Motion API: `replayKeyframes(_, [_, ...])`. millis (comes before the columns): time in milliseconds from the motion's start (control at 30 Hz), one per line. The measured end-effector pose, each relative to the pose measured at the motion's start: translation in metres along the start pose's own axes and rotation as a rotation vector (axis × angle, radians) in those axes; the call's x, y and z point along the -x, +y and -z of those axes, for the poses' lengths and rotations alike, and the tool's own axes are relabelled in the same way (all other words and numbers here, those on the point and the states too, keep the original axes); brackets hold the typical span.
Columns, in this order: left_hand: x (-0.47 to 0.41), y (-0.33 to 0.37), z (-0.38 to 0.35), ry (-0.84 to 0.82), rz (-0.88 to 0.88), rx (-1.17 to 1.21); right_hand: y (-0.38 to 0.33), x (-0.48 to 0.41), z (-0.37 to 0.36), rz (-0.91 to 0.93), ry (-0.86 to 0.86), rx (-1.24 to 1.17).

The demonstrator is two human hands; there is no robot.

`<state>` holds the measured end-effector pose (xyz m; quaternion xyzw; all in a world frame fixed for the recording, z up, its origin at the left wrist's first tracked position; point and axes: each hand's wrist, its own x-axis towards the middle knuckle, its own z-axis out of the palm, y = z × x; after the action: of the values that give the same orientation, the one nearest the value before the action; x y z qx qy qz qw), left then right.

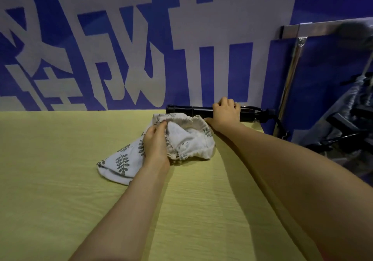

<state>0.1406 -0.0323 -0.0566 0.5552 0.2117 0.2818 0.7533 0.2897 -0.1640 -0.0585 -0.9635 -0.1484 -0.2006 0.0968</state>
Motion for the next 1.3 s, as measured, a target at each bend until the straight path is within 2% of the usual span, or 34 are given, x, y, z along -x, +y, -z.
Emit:
replayKeyframes(200, [0.003, -0.002, 0.004, -0.026, -0.071, -0.068, 0.002, 0.018, 0.015, 0.08, -0.09, 0.018])
replayKeyframes(300, [0.011, 0.001, 0.004, -0.012, -0.099, -0.118, 0.003, 0.03, 0.026, 0.117, -0.082, 0.029])
replayKeyframes(400, [0.02, 0.007, 0.012, 0.089, -0.09, -0.197, 0.006, 0.039, 0.042, 0.074, -0.062, -0.031])
replayKeyframes(533, [0.029, 0.024, 0.028, 0.257, -0.046, -0.211, 0.007, 0.051, 0.068, 0.044, 0.009, -0.241])
replayKeyframes(633, [0.031, 0.046, 0.033, 0.292, -0.049, -0.175, 0.008, 0.062, 0.086, 0.17, 0.037, -0.317])
replayKeyframes(767, [0.026, 0.071, 0.039, 0.276, -0.098, -0.272, 0.01, 0.088, 0.101, 0.38, 0.048, -0.247])
replayKeyframes(967, [0.03, 0.09, 0.034, 0.291, -0.272, -0.503, 0.008, 0.112, 0.107, 0.612, 0.134, -0.082])
replayKeyframes(1133, [0.038, 0.088, 0.04, 0.284, -0.6, -0.859, 0.003, 0.115, 0.105, 0.667, 0.15, 0.031])
replayKeyframes(1300, [0.036, 0.08, 0.039, 0.206, -0.644, -0.891, -0.007, 0.117, 0.097, 0.704, 0.14, 0.106])
